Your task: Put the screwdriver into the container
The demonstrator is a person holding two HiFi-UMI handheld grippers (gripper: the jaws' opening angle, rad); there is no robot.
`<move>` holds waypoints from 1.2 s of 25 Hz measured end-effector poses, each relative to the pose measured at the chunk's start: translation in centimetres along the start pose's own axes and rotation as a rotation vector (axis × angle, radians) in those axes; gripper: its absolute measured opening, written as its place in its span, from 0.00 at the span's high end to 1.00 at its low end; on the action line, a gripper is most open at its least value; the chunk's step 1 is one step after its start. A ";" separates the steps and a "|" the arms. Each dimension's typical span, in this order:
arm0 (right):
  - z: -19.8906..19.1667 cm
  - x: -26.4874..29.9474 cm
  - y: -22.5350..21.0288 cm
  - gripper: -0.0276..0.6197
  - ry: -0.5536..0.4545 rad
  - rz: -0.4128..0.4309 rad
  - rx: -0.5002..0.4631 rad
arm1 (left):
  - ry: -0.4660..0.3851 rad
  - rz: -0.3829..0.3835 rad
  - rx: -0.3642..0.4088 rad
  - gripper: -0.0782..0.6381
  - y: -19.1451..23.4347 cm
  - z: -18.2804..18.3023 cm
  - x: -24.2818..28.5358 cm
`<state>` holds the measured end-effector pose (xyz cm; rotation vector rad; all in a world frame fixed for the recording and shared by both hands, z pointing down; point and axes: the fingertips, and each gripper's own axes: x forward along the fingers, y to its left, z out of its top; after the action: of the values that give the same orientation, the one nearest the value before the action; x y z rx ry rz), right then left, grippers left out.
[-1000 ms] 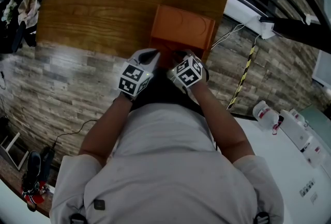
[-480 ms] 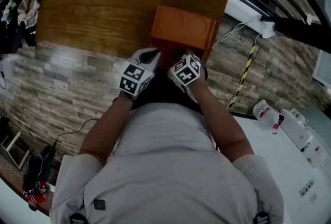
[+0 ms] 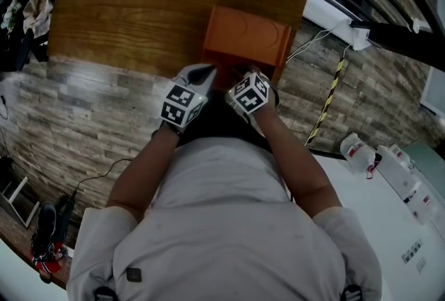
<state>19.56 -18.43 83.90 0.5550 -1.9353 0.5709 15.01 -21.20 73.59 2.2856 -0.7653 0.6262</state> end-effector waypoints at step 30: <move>0.4 -2.0 1.0 0.76 -0.070 0.017 0.047 | -0.012 -0.006 0.024 0.89 -1.7 -0.4 -1.1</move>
<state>19.49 -17.60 81.81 0.5963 -1.9985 0.6162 15.21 -19.46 72.51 2.3144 -0.7609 0.6226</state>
